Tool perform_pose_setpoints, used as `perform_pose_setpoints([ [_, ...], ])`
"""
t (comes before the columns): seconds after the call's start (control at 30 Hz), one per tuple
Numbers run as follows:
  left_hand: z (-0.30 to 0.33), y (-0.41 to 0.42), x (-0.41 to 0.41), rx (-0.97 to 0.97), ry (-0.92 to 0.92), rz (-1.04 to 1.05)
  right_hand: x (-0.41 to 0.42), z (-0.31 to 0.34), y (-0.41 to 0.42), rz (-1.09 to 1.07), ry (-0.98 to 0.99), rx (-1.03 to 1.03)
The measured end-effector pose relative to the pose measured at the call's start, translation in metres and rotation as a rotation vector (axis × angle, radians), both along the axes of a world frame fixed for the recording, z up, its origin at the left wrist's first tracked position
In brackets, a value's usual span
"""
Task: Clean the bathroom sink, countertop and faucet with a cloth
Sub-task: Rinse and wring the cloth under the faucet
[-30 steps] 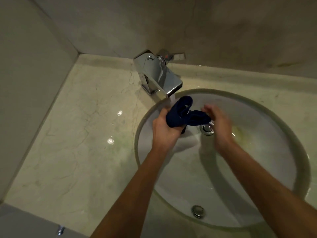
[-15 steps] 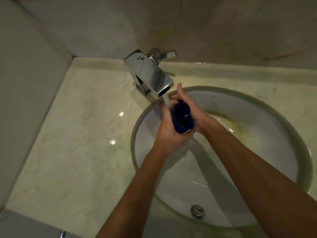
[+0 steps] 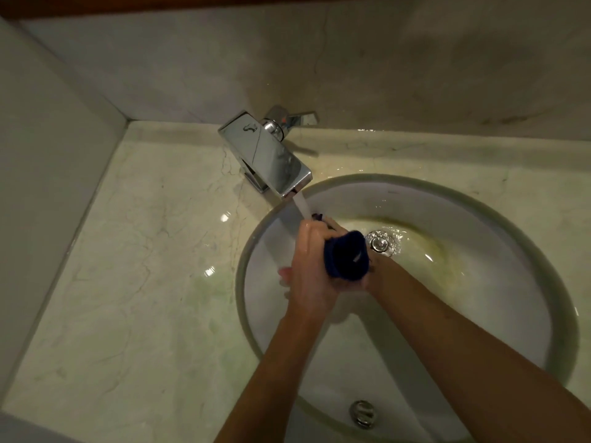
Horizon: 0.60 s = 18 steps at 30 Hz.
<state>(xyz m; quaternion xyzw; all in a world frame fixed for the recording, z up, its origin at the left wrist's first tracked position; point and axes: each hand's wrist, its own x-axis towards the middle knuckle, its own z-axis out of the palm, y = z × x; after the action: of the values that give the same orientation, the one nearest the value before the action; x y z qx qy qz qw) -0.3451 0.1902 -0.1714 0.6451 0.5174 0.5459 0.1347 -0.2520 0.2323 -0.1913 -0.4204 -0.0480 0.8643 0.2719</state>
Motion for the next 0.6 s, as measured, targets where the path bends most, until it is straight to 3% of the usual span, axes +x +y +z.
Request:
perform_pose_setpoints([
  [0.07,-0.006,-0.012,-0.005,-0.101,0.225,-0.206,0.0,-0.003,0.01,-0.022,0.033,0.023],
  [0.2,-0.004,-0.028,-0.028,-0.434,0.189,-0.327,0.0,0.0,0.023,0.104,-0.046,0.131],
  [0.27,0.002,-0.037,-0.03,-0.506,0.089,-0.351,0.006,0.001,0.021,0.105,-0.144,0.26],
  [0.37,0.008,-0.037,-0.025,-0.659,-0.174,-0.125,0.017,0.01,0.018,0.041,-0.366,0.551],
  [0.5,0.013,0.0,-0.015,-0.94,-0.565,-0.065,0.023,0.017,0.008,0.182,-0.579,1.029],
  [0.6,0.014,0.019,-0.006,-0.929,-0.565,0.007,0.02,0.013,-0.002,0.241,-0.616,1.219],
])
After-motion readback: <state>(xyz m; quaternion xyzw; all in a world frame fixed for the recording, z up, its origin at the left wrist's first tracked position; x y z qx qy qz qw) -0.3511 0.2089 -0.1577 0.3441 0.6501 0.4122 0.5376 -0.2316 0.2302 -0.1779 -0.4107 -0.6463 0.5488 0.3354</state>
